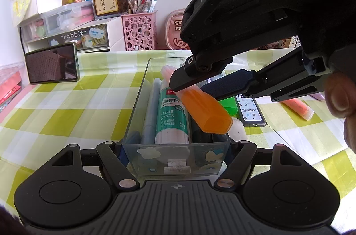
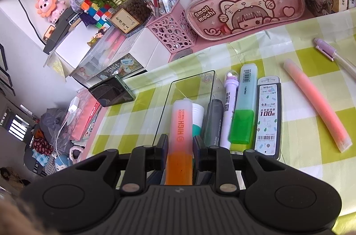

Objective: Organize stationery
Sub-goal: 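Lower the orange highlighter into the clear box and open the right tool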

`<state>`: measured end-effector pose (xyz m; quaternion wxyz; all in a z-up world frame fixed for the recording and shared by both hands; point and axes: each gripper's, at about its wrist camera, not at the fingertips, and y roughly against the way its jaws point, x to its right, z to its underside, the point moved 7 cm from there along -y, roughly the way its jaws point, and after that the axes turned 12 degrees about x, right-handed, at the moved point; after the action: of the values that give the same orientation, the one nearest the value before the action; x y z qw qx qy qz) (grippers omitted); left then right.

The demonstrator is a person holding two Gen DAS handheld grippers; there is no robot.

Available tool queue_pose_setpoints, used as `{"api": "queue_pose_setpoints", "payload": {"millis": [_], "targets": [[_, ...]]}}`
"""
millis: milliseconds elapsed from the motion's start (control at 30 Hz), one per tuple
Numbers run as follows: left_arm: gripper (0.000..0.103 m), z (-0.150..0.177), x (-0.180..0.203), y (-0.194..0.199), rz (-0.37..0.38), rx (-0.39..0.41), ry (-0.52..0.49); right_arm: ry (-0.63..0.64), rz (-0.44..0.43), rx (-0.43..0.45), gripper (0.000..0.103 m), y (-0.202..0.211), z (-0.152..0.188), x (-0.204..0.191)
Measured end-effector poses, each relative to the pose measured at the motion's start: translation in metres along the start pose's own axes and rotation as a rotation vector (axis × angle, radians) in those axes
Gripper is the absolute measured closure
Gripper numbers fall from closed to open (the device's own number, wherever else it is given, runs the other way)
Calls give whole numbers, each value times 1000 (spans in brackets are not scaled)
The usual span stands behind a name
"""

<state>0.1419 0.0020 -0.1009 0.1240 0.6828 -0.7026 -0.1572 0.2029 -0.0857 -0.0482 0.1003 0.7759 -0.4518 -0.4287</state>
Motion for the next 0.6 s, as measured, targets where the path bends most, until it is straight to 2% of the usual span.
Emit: {"api": "queue_pose_setpoints", "payload": {"millis": [300,500,600], "targets": [[30,1,1,0,0,0,-1,62,1,23,65,2,-2,-6],[30,1,1,0,1,0,-1,177,11,30,65,-2,-7,-14],[30,1,1,0,0,0,-2,182,9,58,65,4,-12,-11]]}}
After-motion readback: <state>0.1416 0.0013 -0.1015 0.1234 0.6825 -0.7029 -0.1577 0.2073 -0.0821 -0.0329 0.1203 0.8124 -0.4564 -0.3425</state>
